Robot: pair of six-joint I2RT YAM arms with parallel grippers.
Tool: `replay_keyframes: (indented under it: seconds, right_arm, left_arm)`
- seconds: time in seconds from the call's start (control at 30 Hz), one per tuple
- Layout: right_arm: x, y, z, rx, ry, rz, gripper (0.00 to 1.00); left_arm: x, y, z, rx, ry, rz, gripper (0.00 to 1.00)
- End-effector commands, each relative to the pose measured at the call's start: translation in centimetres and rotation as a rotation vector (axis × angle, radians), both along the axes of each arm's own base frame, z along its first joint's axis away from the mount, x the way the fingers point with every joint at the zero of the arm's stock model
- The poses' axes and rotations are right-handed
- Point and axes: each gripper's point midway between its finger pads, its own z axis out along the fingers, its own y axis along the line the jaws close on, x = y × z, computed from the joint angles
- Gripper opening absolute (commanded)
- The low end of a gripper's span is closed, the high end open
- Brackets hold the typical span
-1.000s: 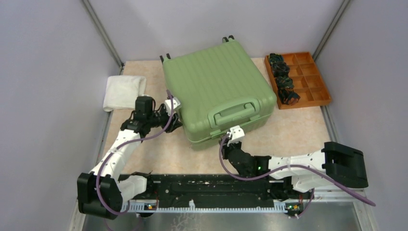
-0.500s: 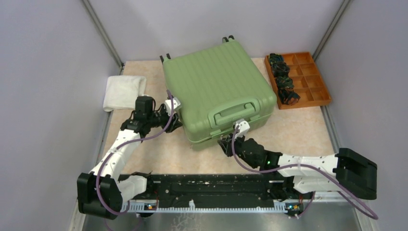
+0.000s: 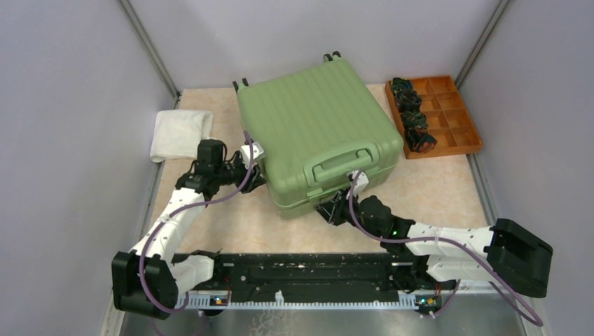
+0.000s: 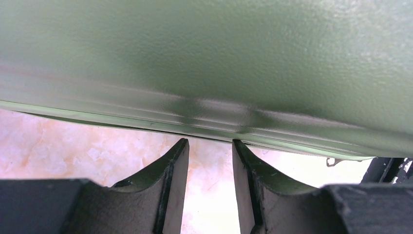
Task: Pack the luggage
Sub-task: Zip the luggage at the center of the board.
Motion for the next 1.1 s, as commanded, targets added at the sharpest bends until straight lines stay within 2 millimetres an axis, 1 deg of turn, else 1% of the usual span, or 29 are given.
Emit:
replay_keyframes:
  seconds: [0.0,0.07,0.17,0.23,0.37,0.43,0.53,0.63,0.8,0.9,0.93,1.0,1.07]
  right_arm:
    - [-0.2,0.9,4.5,0.186,-0.028,0.034,0.18]
    - [0.1,0.6,4.5,0.180,-0.031,0.015,0.11]
    - [0.5,-0.2,4.0,0.159,-0.024,-0.027,0.00]
    - [0.6,-1.0,3.3,0.135,-0.017,-0.057,0.00]
    - [0.4,-2.5,2.7,0.113,-0.021,-0.083,0.00]
    - [0.3,-2.7,2.6,0.083,-0.034,-0.073,0.00]
    - [0.2,-2.7,1.9,-0.007,-0.030,-0.054,0.00]
    - [0.2,-2.4,1.5,-0.077,-0.031,-0.026,0.00]
    - [0.0,-1.1,2.1,-0.114,-0.064,0.041,0.00]
    - [-0.3,0.3,3.1,-0.122,-0.097,0.073,0.00]
    - [-0.5,0.9,3.8,-0.106,-0.117,0.082,0.00]
    - [-1.3,2.0,4.7,-0.081,-0.144,0.106,0.00]
    - [-2.0,2.9,5.1,-0.065,-0.161,0.125,0.00]
  left_arm:
    - [0.1,-3.2,6.4,-0.125,-0.185,-0.149,0.45]
    - [0.1,-3.2,6.3,-0.126,-0.181,-0.149,0.45]
    - [0.1,-3.1,6.3,-0.122,-0.186,-0.149,0.45]
    - [0.1,-3.1,6.3,-0.120,-0.186,-0.148,0.45]
    - [0.1,-3.0,6.2,-0.116,-0.187,-0.147,0.45]
    - [0.1,-3.1,6.1,-0.116,-0.185,-0.148,0.44]
    - [0.1,-3.1,6.1,-0.117,-0.184,-0.147,0.44]
    - [0.2,-3.1,6.2,-0.118,-0.187,-0.144,0.44]
    - [0.1,-3.1,6.2,-0.124,-0.183,-0.143,0.43]
    - [-0.1,-3.4,5.8,-0.152,-0.157,-0.144,0.43]
    - [-0.1,-3.6,5.7,-0.162,-0.146,-0.143,0.43]
    - [-0.1,-3.8,5.5,-0.181,-0.131,-0.137,0.43]
    - [0.0,-4.1,5.8,-0.199,-0.127,-0.142,0.43]
